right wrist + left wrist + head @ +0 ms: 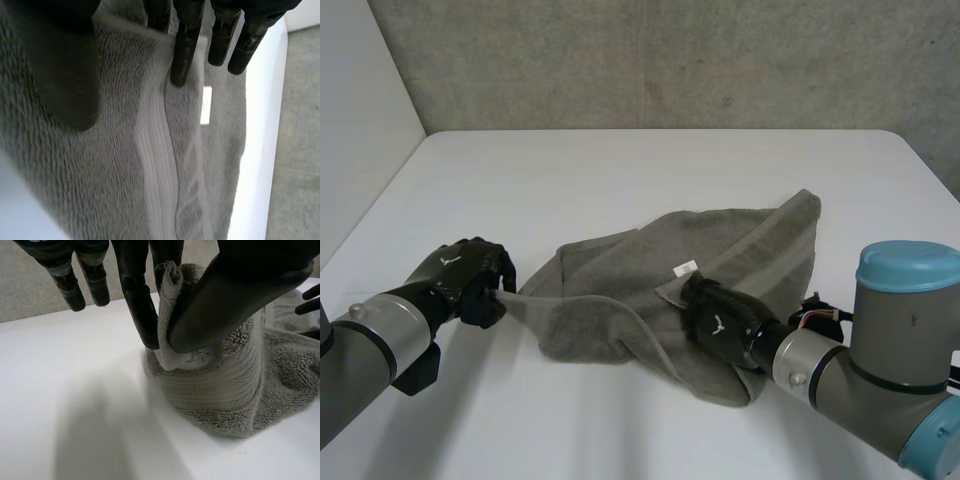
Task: Fold the towel.
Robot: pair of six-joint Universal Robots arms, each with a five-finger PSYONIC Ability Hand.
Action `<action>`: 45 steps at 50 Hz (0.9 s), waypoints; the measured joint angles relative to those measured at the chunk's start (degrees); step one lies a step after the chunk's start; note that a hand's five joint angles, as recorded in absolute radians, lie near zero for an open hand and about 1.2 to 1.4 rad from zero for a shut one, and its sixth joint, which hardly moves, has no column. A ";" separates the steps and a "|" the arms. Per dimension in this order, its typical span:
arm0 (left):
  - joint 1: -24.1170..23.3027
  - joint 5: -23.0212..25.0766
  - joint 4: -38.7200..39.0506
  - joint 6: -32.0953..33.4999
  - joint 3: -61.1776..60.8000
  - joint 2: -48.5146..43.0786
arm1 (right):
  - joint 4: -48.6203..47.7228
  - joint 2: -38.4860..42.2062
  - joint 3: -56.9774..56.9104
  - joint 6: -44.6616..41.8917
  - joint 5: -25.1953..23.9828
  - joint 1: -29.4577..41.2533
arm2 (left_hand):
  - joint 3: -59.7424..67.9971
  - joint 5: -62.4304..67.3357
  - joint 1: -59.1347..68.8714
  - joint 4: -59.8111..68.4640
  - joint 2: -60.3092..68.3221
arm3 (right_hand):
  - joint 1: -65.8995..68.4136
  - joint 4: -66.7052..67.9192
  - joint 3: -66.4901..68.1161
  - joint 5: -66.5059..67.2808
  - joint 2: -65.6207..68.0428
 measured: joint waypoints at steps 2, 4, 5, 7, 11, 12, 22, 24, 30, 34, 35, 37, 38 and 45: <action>0.13 0.00 0.00 0.00 0.03 0.00 | -0.11 -0.11 0.00 0.00 0.10 -1.03 | 0.00 0.00 0.00 0.00 0.00 | 5.36 0.00 0.00 5.72 6.21; 0.40 0.00 0.00 0.00 0.06 0.00 | -0.08 -0.44 0.05 0.00 0.18 -2.19 | 0.00 0.00 0.00 0.00 0.00 | 10.31 0.00 0.00 10.41 10.84; 0.56 0.00 0.00 0.00 0.08 0.00 | 0.00 -0.73 0.13 0.01 0.21 -2.87 | 0.00 0.00 0.00 0.00 0.00 | 11.97 0.00 0.00 12.30 12.33; 0.92 0.00 0.00 0.00 0.10 0.02 | 0.13 -1.41 0.29 0.03 0.27 -4.00 | 0.00 0.00 0.00 0.00 0.00 | 12.70 0.00 0.00 12.85 12.71; 1.66 0.00 0.00 0.00 0.10 0.06 | 0.37 -3.33 0.84 0.17 0.38 -5.99 | 0.00 0.00 0.02 0.00 0.00 | 13.02 0.00 0.00 12.94 12.81; 1.84 0.00 0.00 0.00 0.10 0.07 | 0.41 -4.06 1.04 0.26 0.39 -6.48 | 0.00 0.00 0.05 0.00 0.00 | 13.09 0.00 0.00 12.98 12.82; 2.19 0.00 0.08 0.00 -0.01 0.04 | 0.54 -7.93 3.45 2.20 0.35 -9.22 | 0.00 -0.04 0.22 0.00 0.00 | 16.08 0.00 0.00 16.13 15.87; 2.10 0.00 0.08 0.00 -0.08 0.05 | 0.55 -7.62 4.30 3.02 0.23 -9.64 | 0.00 -0.03 0.22 0.00 0.00 | 18.81 0.00 0.00 19.25 18.95; 1.74 0.12 0.08 0.00 -0.42 0.07 | 0.74 -6.53 5.92 4.87 -0.18 -10.81 | 0.00 -0.04 0.22 0.00 0.00 | 34.55 0.00 0.00 36.19 34.92; 1.51 0.21 -0.03 0.00 -0.69 0.20 | 1.95 -7.43 6.23 6.81 -0.33 -11.59 | 0.00 -0.04 0.22 0.00 0.00 | 34.55 0.00 0.00 36.25 34.92; 1.46 0.24 -0.10 0.02 -0.77 0.37 | 2.92 -8.41 6.15 8.18 -0.45 -11.93 | 0.00 -0.03 0.22 0.00 0.00 | 34.55 0.00 0.00 36.26 34.92; 1.45 0.28 -0.26 0.03 -0.84 0.77 | 4.30 -10.22 5.68 10.76 -0.61 -12.41 | 0.00 -0.04 0.22 0.00 0.00 | 34.56 0.00 0.00 36.26 34.92; 1.50 0.34 -0.44 0.05 -0.84 1.40 | 5.55 -11.98 5.12 13.56 -0.76 -12.86 | 0.00 -0.04 0.22 0.00 0.00 | 34.56 0.00 0.00 36.27 34.93; 2.02 0.91 -1.49 0.09 0.36 5.33 | 9.31 -21.95 -0.97 34.67 -1.52 -16.51 | 0.00 -0.04 0.22 0.00 0.00 | 34.59 0.00 0.00 36.29 34.97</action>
